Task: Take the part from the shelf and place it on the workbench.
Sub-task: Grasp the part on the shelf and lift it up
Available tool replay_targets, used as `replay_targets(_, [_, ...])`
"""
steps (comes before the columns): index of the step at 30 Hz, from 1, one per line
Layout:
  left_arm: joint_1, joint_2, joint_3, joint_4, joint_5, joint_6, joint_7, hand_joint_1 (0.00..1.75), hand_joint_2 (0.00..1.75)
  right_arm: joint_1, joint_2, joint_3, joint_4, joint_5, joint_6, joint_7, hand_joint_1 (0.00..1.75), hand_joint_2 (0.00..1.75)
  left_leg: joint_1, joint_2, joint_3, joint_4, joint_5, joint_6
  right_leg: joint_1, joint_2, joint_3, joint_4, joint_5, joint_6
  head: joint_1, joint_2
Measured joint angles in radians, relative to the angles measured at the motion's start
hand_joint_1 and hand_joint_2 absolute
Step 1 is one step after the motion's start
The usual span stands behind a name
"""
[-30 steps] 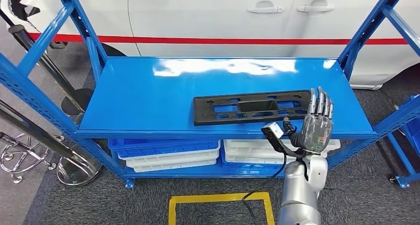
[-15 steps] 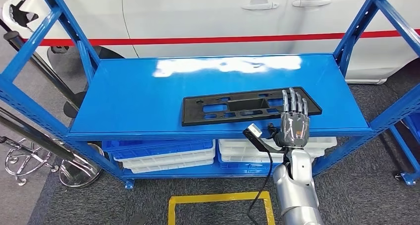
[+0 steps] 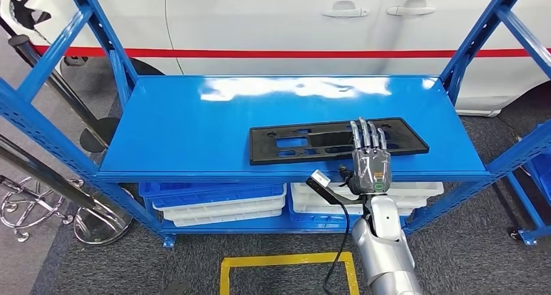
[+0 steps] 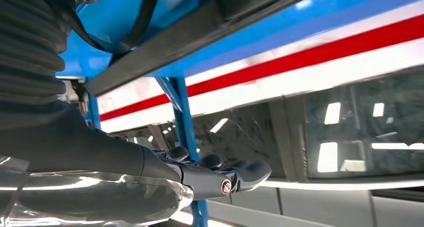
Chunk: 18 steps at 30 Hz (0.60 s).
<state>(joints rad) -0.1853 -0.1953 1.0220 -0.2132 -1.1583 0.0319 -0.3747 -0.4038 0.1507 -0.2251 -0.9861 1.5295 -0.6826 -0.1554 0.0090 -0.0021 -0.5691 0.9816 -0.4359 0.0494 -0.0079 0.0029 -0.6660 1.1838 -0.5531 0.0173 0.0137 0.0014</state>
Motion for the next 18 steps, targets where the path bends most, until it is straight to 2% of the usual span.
replay_targets(1, [0.0,0.0,-0.001,0.0,0.0,-0.002,-0.002,0.0,0.0,0.003,-0.001,0.003,0.0,-0.001,0.0,0.0,0.0,1.75,0.0,0.0,-0.001,0.001,0.0,0.0,-0.002,0.0,-0.031,0.063,-0.025,0.003,0.0,0.0])
replay_targets(2, [0.001,0.0,-0.002,0.0,0.0,-0.004,-0.005,0.0,0.0,0.006,-0.003,0.006,0.0,-0.002,0.0,-0.001,0.0,1.75,0.0,0.0,-0.002,0.003,-0.001,0.0,-0.004,0.0,-0.05,0.103,-0.033,0.006,0.0,0.0])
replay_targets(3, [0.001,0.0,-0.002,0.0,0.0,-0.008,-0.008,0.0,0.0,0.008,-0.004,0.01,0.0,-0.005,0.0,-0.002,0.0,1.75,0.0,-0.001,-0.002,0.005,-0.002,-0.001,-0.007,-0.001,-0.052,0.106,-0.021,0.009,0.0,0.0])
replay_targets(4, [0.002,-0.001,-0.003,0.0,0.0,-0.011,-0.011,0.0,0.0,0.008,-0.005,0.014,0.0,-0.007,0.0,-0.003,0.0,1.75,0.0,-0.001,-0.003,0.009,-0.003,-0.002,-0.009,-0.001,-0.034,0.069,0.009,0.01,0.0,0.0])
replay_targets(5, [0.003,-0.002,-0.004,0.0,0.0,-0.013,-0.013,0.0,0.0,0.008,-0.007,0.017,0.0,-0.01,0.0,-0.004,0.0,1.75,0.001,-0.002,-0.002,0.013,-0.006,-0.005,-0.012,-0.002,-0.001,0.002,0.046,0.01,0.0,0.0])
replay_targets(7, [0.002,-0.003,-0.004,0.0,0.0,-0.014,-0.016,0.0,0.0,0.006,-0.008,0.022,0.0,-0.012,0.0,-0.005,0.0,1.75,-0.002,-0.004,-0.006,0.025,-0.013,-0.015,-0.011,-0.002,0.056,-0.116,0.09,0.005,0.0,0.0])
replay_targets(8, [0.002,-0.003,-0.004,0.0,0.001,-0.014,-0.017,0.0,0.0,0.006,-0.009,0.024,-0.001,-0.013,0.0,-0.009,0.0,1.75,-0.004,-0.004,-0.009,0.029,-0.016,-0.019,-0.01,-0.001,0.068,-0.144,0.096,0.001,0.0,0.0])
replay_targets(11, [0.001,-0.003,-0.005,0.0,0.004,-0.014,-0.02,0.0,0.0,0.009,-0.01,0.033,-0.004,-0.016,0.0,-0.031,0.0,1.75,-0.002,-0.003,-0.013,0.034,-0.019,-0.034,-0.007,0.001,0.067,-0.151,0.096,-0.016,0.0,0.0])
replay_targets(12, [0.001,-0.003,-0.005,0.0,0.005,-0.014,-0.02,0.0,0.0,0.009,-0.009,0.038,-0.007,-0.016,0.0,-0.038,0.0,1.75,0.0,-0.003,-0.018,0.046,-0.03,-0.04,-0.008,0.001,0.067,-0.153,0.097,-0.023,0.0,0.0])
replay_targets(14, [0.001,-0.003,-0.005,0.0,0.007,-0.015,-0.021,0.0,0.0,0.009,-0.004,0.049,-0.014,-0.013,0.0,-0.045,0.0,1.75,0.002,-0.003,-0.051,0.125,-0.081,-0.05,-0.011,-0.001,0.068,-0.156,0.1,-0.034,0.0,0.0])
replay_targets(16, [0.002,-0.004,-0.005,0.0,0.008,-0.016,-0.022,0.0,0.0,0.012,0.001,0.057,-0.017,-0.012,0.0,-0.046,0.0,1.75,0.004,-0.003,-0.11,0.259,-0.143,-0.057,-0.01,-0.003,0.067,-0.156,0.1,-0.037,0.0,0.0])
replay_targets(17, [0.003,-0.004,-0.005,0.0,0.009,-0.017,-0.023,0.0,0.0,0.014,0.003,0.061,-0.017,-0.011,0.0,-0.045,0.0,1.75,0.004,-0.003,-0.132,0.307,-0.156,-0.058,-0.008,-0.004,0.067,-0.155,0.1,-0.037,0.0,0.0])
replay_targets(18, [0.004,-0.004,-0.005,0.0,0.009,-0.017,-0.024,0.0,0.0,0.015,0.004,0.064,-0.017,-0.011,0.0,-0.045,0.0,1.75,0.004,-0.003,-0.139,0.321,-0.151,-0.058,-0.007,-0.004,0.067,-0.155,0.1,-0.038,0.0,0.0])
